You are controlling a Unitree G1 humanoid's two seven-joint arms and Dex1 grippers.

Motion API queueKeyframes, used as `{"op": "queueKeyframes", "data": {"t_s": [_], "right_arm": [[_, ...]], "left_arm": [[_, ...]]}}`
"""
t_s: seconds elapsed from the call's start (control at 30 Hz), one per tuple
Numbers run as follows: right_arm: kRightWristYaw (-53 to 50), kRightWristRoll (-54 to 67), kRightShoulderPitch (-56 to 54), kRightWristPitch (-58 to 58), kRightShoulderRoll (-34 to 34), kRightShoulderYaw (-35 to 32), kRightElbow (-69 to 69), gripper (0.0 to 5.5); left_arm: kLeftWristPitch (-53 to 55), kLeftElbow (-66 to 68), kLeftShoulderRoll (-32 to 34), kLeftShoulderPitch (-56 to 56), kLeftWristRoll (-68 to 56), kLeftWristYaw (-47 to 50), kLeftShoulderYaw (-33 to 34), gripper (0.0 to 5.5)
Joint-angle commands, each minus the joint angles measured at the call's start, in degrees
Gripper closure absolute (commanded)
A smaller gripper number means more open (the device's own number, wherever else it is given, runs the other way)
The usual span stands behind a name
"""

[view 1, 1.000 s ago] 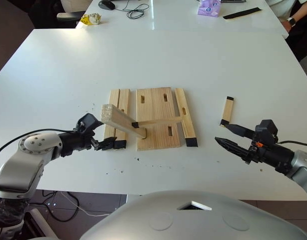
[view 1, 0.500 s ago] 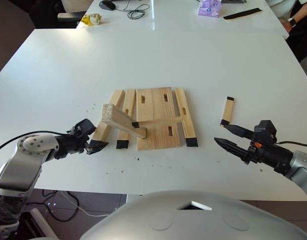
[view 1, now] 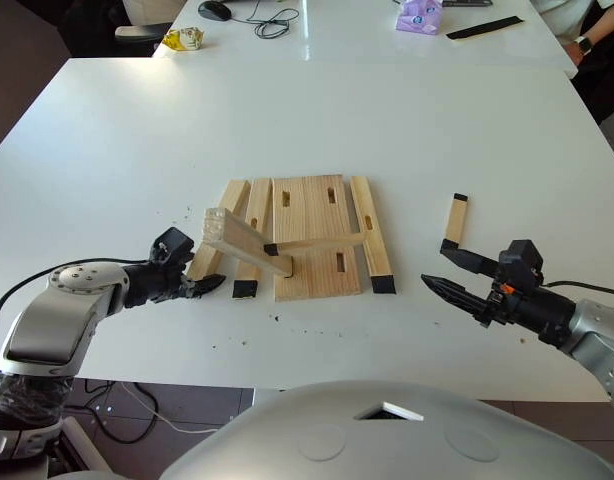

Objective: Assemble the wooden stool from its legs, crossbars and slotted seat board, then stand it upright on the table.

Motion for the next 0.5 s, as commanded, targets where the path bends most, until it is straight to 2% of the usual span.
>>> {"op": "queueKeyframes", "data": {"t_s": [0.03, 0.37, 0.5], "right_arm": [[-0.55, -0.54, -0.28, -0.52, 0.16, 0.19, -0.40, 2.09], [-0.69, -0.60, -1.47, -0.23, 0.19, 0.93, -0.18, 2.09], [-0.53, -0.33, -1.42, -0.02, -0.13, 0.51, -0.26, 2.09]], "left_arm": [[2.65, 1.26, -2.04, 0.60, 1.69, 3.97, -1.47, 1.37], [6.03, 4.41, -8.28, -2.41, 1.57, 10.88, -3.05, 1.37], [9.01, 4.63, -9.95, -2.11, -1.21, 10.45, -1.66, 1.95]]}}
